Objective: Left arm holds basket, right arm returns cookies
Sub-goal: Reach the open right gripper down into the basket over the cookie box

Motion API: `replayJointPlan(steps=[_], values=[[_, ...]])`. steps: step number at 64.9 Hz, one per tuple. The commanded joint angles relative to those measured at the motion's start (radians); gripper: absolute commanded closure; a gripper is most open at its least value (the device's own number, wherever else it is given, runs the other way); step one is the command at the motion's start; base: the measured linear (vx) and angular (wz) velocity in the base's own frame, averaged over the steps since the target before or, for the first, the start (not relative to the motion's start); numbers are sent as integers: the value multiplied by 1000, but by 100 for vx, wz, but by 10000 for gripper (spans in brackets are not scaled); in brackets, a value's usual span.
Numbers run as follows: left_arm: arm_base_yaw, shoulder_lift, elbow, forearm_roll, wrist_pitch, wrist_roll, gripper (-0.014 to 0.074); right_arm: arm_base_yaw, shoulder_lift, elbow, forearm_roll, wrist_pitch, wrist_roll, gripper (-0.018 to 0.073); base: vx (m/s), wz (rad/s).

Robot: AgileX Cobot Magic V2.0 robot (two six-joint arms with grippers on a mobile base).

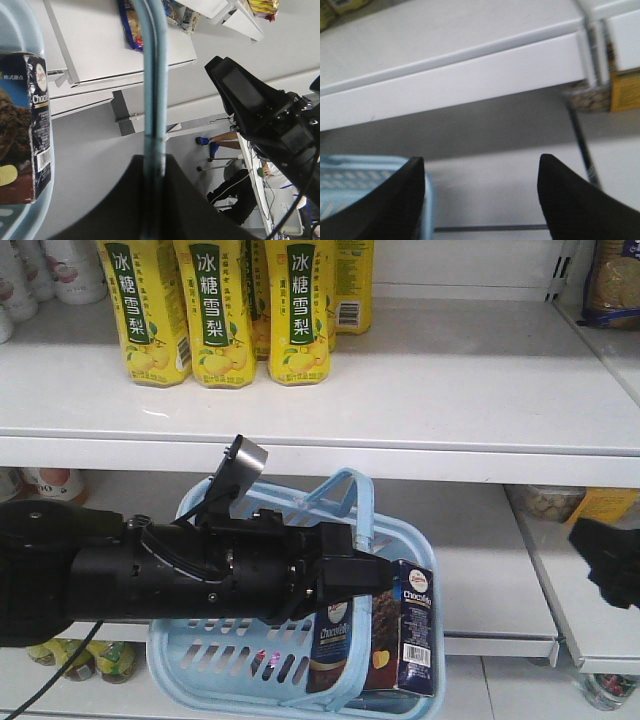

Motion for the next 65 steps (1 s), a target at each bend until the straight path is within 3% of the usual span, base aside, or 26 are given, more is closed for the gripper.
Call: replayJointPlan(steps=[1, 16, 25, 44, 65], values=[[3, -45, -29, -95, 10, 19, 602, 81, 57, -98, 55, 38, -15, 105, 0, 0], [3, -45, -29, -95, 10, 19, 602, 276, 207, -170, 177, 92, -20, 105, 0, 0], [3, -45, -29, -95, 10, 19, 602, 348, 293, -170, 241, 92, -75, 105, 0, 0], [3, -45, -29, -95, 10, 19, 602, 359, 425, -170, 384, 93, -198, 104, 0, 0], [3, -45, -29, -95, 10, 19, 602, 359, 504, -170, 383, 82, -202, 36, 0, 0]])
